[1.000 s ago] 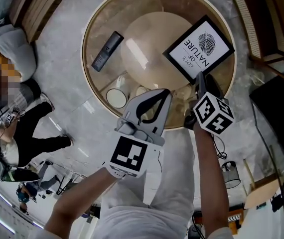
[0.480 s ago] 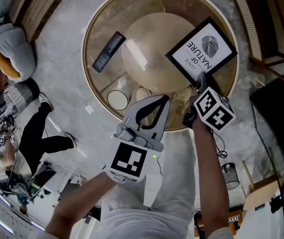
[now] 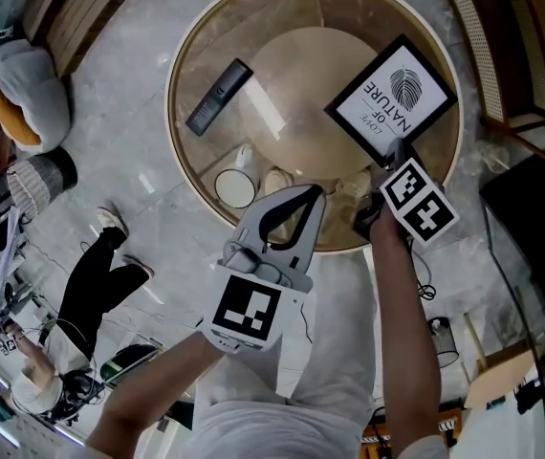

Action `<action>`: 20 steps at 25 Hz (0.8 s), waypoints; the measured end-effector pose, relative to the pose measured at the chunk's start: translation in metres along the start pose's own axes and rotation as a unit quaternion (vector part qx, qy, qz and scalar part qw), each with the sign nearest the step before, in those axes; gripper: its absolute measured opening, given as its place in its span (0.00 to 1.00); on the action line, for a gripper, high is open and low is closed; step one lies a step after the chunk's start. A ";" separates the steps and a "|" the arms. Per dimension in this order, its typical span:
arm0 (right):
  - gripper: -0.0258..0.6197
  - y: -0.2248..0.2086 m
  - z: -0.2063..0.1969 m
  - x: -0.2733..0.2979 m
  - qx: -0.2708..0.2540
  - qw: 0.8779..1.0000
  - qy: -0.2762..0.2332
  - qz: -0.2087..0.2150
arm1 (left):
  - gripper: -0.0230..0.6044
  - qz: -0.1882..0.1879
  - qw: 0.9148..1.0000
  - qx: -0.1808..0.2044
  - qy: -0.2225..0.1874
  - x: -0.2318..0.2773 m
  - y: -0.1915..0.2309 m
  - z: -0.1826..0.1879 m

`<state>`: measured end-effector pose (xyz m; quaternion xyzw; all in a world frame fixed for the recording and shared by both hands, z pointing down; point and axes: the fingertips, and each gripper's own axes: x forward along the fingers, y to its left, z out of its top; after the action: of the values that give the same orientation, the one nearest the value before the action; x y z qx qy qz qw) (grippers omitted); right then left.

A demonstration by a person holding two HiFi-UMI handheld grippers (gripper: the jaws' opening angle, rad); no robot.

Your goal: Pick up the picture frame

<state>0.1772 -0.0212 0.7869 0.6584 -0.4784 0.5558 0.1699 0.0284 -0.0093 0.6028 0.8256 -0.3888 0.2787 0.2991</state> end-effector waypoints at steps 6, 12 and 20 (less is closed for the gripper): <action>0.13 0.000 0.000 -0.008 -0.022 1.000 -0.004 0.001 | 0.04 0.000 1.000 0.004 -0.007 -0.012 -0.002 0.006; 0.13 -0.005 -0.004 -0.033 -0.050 0.999 -0.009 0.010 | 0.04 0.005 1.000 0.005 -0.017 -0.028 0.000 0.015; 0.13 0.013 0.006 -0.102 -0.069 0.996 -0.043 0.038 | 0.04 0.005 0.999 0.016 -0.034 -0.071 -0.011 0.042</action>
<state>0.1776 0.0123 0.6897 0.6498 -0.5468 0.4989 0.1730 0.0081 0.0005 0.5231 0.8375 -0.3983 0.2580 0.2711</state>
